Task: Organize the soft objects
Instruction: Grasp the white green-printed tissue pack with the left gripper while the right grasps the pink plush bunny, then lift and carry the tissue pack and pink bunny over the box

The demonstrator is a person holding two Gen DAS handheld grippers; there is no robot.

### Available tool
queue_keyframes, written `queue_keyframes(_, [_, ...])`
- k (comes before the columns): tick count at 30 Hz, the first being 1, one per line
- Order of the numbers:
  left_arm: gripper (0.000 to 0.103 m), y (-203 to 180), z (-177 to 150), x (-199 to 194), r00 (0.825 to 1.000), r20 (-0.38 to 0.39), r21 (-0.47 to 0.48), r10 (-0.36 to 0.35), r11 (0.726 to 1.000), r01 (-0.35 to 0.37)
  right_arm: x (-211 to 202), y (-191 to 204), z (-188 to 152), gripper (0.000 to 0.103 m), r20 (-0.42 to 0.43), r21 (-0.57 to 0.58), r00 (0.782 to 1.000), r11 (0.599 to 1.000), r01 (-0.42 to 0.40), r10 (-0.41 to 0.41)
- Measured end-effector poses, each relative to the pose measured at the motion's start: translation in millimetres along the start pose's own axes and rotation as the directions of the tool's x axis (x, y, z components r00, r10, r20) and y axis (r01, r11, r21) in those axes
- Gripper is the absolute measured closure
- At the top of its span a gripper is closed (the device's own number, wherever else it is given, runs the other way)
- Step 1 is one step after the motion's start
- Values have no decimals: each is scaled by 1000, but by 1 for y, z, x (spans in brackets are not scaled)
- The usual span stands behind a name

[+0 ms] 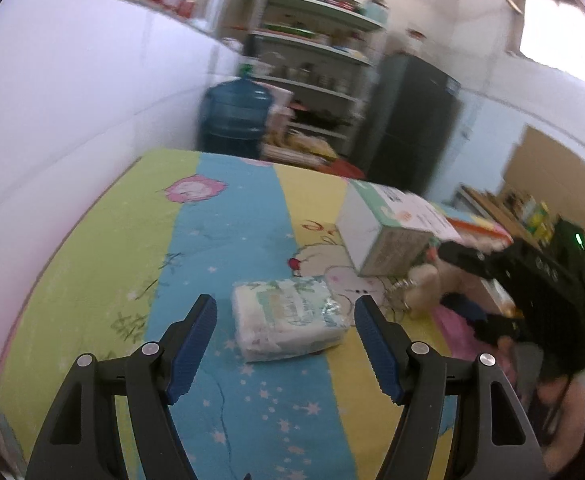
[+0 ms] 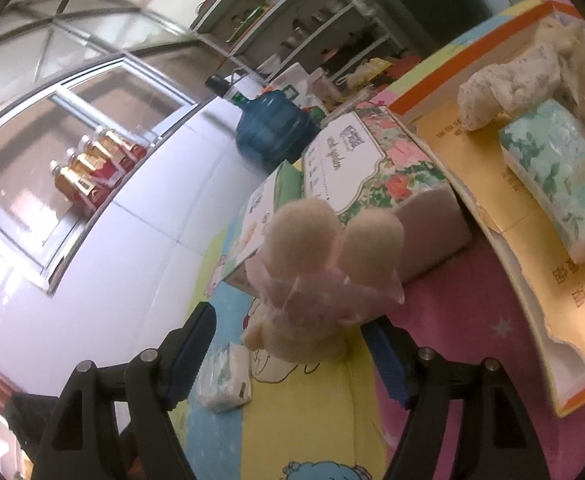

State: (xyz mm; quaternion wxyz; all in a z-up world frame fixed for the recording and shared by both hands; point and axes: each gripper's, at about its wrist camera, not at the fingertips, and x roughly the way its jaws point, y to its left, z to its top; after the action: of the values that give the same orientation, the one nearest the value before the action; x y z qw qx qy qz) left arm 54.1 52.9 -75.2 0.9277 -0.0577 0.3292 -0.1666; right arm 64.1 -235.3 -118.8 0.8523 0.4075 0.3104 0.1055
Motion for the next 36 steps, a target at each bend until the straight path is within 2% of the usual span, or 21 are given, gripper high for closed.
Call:
queue_keyframes(3, [30,0,4,2,999,-6,123,-41,991,42,1,-2,1,32,14,12,1000,1000,0,0])
queue_keyframes(5, [30,0,7,5,995,-30,220,-97,970,101,0,-4,1,59,12,11,1000,1000,6,-6])
queue_keyframes(6, [30,1,8,6,992,-43,263,-122,956,129,-1,-5,1,59,8,9,1000,1000,4,-4])
queue_keyframes(8, [30,1,11,9,987,-61,366,-149,916,161,-4,-5,0,61,-1,-3,1000,1000,-7,7])
queue_keyframes(10, [29,1,14,12,977,-97,458,-192,863,215,-10,-4,-2,62,-13,-18,1000,1000,-25,24])
queue_keyframes(11, [28,1,15,17,961,-146,514,-234,812,276,-14,-3,-4,62,-17,-25,999,999,-35,34])
queue_keyframes(13, [28,-2,15,23,944,-203,573,-261,750,331,-23,2,-4,62,-27,-61,998,997,-55,53])
queue_keyframes(15, [28,-2,19,32,916,-265,605,-301,688,401,-33,9,-5,62,-30,-105,998,992,-64,62])
queue_keyframes(20, [26,1,29,53,879,-330,614,-343,629,476,-57,24,-5,62,3,-202,998,978,-57,59])
queue_keyframes(22, [26,-1,29,62,870,-374,624,-321,607,492,-64,26,-4,62,13,-220,998,974,-55,59])
queue_keyframes(26, [26,-4,16,78,860,-444,670,-252,544,505,-73,24,1,62,26,-227,998,973,-49,57])
queue_keyframes(28, [25,-4,14,81,856,-447,667,-259,541,512,-75,22,4,62,30,-223,998,974,-45,53])
queue_keyframes(31, [25,-3,17,83,846,-446,641,-293,555,530,-77,19,5,62,31,-217,998,975,-39,47])
queue_keyframes(34, [25,-3,14,89,841,-455,621,-294,572,536,-75,18,5,62,27,-220,999,975,-34,41])
queue_keyframes(36, [25,1,17,92,832,-463,578,-305,609,544,-72,19,5,62,17,-226,999,974,-33,38])
